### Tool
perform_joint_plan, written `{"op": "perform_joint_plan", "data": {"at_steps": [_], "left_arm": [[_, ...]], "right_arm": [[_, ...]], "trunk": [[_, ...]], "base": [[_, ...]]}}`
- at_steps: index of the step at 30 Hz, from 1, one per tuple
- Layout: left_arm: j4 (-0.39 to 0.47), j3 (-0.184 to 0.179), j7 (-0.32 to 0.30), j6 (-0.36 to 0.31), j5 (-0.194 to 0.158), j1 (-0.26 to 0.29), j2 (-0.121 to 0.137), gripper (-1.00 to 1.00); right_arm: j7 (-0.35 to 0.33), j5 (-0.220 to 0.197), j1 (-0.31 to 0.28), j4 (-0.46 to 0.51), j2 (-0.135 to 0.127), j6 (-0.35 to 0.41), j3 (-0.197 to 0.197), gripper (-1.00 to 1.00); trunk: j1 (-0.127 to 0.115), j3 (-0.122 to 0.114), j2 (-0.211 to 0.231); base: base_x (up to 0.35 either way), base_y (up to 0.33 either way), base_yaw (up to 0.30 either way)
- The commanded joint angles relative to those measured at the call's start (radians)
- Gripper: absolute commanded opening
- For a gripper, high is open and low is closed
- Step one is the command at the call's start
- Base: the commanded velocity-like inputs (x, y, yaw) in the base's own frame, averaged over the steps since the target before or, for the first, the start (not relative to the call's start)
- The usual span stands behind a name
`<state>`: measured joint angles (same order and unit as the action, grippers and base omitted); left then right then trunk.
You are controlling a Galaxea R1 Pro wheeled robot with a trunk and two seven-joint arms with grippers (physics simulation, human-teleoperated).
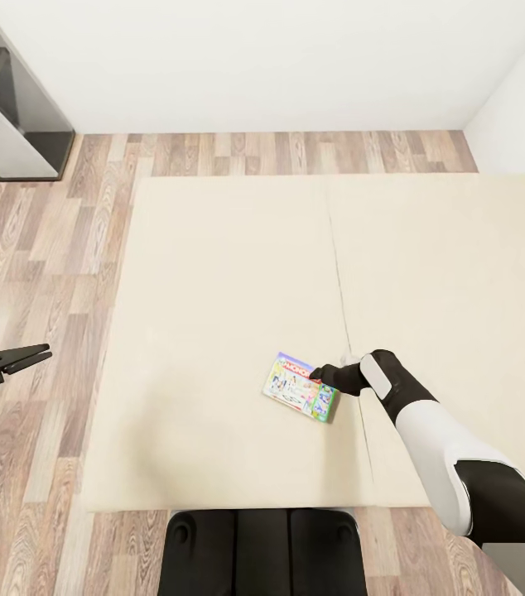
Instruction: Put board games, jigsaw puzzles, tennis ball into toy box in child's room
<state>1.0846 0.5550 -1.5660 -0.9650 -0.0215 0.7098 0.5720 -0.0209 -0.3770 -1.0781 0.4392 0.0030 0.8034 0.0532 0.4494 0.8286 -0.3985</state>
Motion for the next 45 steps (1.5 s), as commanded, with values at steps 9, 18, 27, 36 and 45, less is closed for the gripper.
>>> {"op": "perform_joint_plan", "data": {"at_steps": [9, 18, 27, 36, 45], "left_arm": [[0.0, 0.001, -0.005, -0.009, 0.002, 0.0, 0.0, 1.0], [0.0, 0.002, -0.005, -0.008, 0.002, 0.0, 0.0, 1.0], [-0.001, 0.002, -0.005, -0.009, 0.001, 0.0, 0.0, 1.0], [-0.001, 0.002, -0.005, -0.009, 0.0, 0.0, -0.001, 1.0], [-0.001, 0.002, -0.005, -0.009, 0.0, 0.0, -0.001, 1.0]], "right_arm": [[-0.002, 0.003, 0.0, 0.001, 0.001, 0.005, 0.005, 1.0], [-0.003, 0.003, 0.0, 0.001, 0.002, -0.007, 0.005, 1.0], [-0.004, 0.003, 0.0, 0.001, 0.002, -0.02, 0.005, 1.0], [-0.004, 0.003, 0.0, 0.001, 0.004, -0.021, 0.006, 1.0], [-0.004, 0.003, -0.002, 0.001, 0.009, -0.022, 0.007, 1.0]], "trunk": [[0.001, 0.001, -0.002], [0.001, 0.002, -0.002], [0.001, 0.002, -0.002], [0.001, 0.002, -0.002], [0.001, 0.002, -0.002]], "base": [[0.0, 0.0, 0.0], [0.0, 0.0, 0.0], [0.0, 0.0, 0.0], [0.0, 0.0, 0.0], [0.0, 0.0, 0.0]]}}
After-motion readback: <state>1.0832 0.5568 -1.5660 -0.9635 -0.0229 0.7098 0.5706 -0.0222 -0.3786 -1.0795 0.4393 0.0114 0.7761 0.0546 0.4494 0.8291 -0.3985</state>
